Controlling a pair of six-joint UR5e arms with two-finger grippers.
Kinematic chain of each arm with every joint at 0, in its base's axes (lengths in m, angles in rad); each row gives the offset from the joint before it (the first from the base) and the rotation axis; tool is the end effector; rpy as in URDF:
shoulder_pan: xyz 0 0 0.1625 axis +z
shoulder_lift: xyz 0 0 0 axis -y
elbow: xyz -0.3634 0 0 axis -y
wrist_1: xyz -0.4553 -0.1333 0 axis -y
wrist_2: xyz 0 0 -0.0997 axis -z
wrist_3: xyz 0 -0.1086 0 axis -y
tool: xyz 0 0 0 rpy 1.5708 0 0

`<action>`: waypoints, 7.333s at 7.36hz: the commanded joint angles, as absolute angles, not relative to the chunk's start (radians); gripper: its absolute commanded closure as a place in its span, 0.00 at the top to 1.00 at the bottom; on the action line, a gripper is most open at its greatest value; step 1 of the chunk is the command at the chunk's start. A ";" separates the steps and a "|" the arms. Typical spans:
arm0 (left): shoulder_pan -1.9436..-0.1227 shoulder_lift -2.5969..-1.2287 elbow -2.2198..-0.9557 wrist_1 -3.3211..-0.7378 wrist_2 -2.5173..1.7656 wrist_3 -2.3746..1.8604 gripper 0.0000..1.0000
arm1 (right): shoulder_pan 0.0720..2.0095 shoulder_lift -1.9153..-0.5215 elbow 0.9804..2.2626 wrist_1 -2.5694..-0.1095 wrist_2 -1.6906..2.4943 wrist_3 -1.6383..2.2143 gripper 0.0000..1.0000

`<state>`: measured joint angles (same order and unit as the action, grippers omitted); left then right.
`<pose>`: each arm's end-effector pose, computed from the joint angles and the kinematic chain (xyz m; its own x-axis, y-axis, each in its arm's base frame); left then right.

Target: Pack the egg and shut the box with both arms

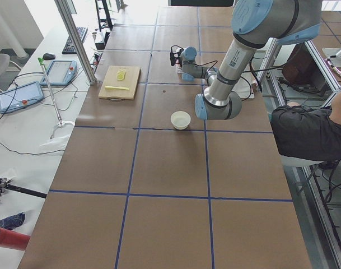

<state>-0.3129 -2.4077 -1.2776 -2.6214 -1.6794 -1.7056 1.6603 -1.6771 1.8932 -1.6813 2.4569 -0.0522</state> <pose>0.6905 -0.3511 0.0681 -0.0494 -0.1244 -0.9910 0.1981 0.9713 -0.1318 0.0948 -0.5061 0.4840 0.6410 -0.0764 0.7638 -0.0555 0.9878 0.1455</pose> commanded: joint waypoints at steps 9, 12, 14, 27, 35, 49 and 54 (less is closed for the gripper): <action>-0.422 -2.398 -1.347 -2.544 -1.843 -1.678 1.00 | 1.629 -1.671 1.897 -1.677 2.511 0.038 1.00; -0.497 -2.356 -1.521 -2.244 -1.960 -1.568 1.00 | 1.508 -1.654 1.982 -1.620 2.508 0.290 1.00; -0.543 -2.269 -1.721 -2.003 -2.029 -1.479 1.00 | 1.329 -1.661 1.982 -1.244 2.426 0.745 1.00; -0.919 -2.122 -1.982 -1.531 -2.031 -0.974 1.00 | 0.586 -1.422 1.925 -0.956 2.121 1.316 0.00; -1.055 -1.867 -1.976 -1.543 -2.063 -0.449 1.00 | 0.494 -0.997 1.870 -1.111 1.959 1.471 1.00; -1.520 -1.484 -1.738 -1.731 -2.204 0.412 1.00 | 1.518 -1.581 1.852 -1.867 2.394 -0.268 1.00; -1.562 -1.494 -1.660 -1.761 -2.206 0.337 1.00 | 1.543 -1.618 1.824 -1.868 2.361 -0.256 1.00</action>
